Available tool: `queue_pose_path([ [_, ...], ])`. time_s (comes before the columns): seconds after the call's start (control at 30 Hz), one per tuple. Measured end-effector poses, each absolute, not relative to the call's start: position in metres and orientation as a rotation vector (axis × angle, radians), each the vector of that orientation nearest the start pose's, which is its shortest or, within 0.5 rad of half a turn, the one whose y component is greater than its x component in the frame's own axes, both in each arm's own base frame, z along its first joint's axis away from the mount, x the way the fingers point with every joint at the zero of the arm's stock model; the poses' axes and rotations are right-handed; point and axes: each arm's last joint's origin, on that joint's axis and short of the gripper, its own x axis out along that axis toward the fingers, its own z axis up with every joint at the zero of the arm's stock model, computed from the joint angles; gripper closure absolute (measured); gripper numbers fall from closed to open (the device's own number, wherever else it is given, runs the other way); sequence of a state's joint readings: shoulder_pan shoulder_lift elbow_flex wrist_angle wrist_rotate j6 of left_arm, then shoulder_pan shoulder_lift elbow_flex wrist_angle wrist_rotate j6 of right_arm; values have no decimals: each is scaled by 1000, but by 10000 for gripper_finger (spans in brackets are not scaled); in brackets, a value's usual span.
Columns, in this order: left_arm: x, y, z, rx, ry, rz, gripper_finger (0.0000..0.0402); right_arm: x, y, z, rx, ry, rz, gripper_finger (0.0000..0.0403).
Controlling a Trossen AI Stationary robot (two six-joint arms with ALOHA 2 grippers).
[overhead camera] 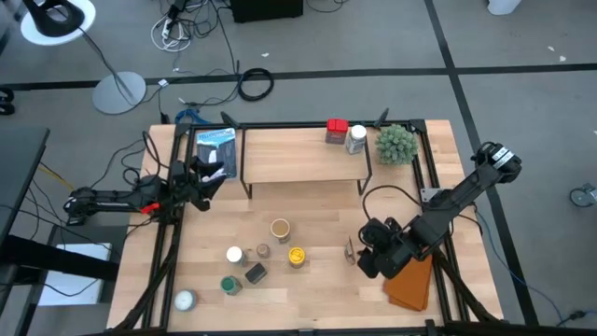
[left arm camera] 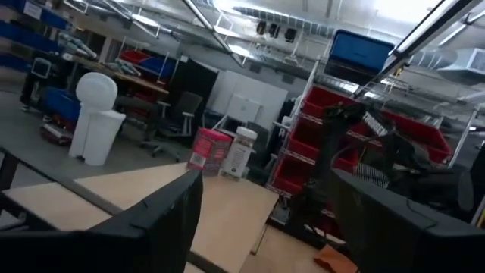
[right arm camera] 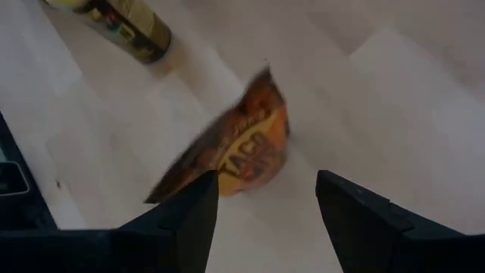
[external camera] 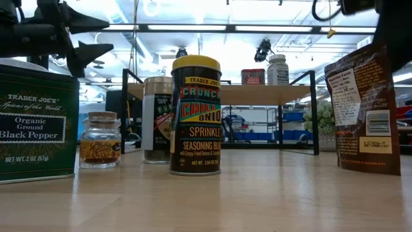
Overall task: Shelf spices
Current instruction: Put the black seasoning can on the shelf
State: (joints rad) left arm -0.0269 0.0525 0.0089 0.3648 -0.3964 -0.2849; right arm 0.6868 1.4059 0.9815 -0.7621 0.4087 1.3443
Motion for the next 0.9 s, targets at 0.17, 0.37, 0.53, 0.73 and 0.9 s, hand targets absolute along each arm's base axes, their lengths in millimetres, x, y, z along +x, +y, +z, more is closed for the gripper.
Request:
queue_pose_path([
  [0.17, 93, 7, 207, -298, -358, 284, 113, 208, 156, 224, 630, 944, -434, 181],
  [0.37, 97, 5, 230, -266, -185, 221, 114, 209, 157, 224, 637, 935, -430, 181],
  [0.53, 110, -3, 248, -236, -106, 98, 114, 210, 157, 225, 633, 907, -430, 181],
  [0.73, 130, -17, 261, -167, -16, 76, 116, 211, 158, 225, 637, 897, -418, 181],
  [0.9, 148, -36, 268, -136, 57, 56, 136, 211, 158, 226, 633, 896, -416, 181],
])
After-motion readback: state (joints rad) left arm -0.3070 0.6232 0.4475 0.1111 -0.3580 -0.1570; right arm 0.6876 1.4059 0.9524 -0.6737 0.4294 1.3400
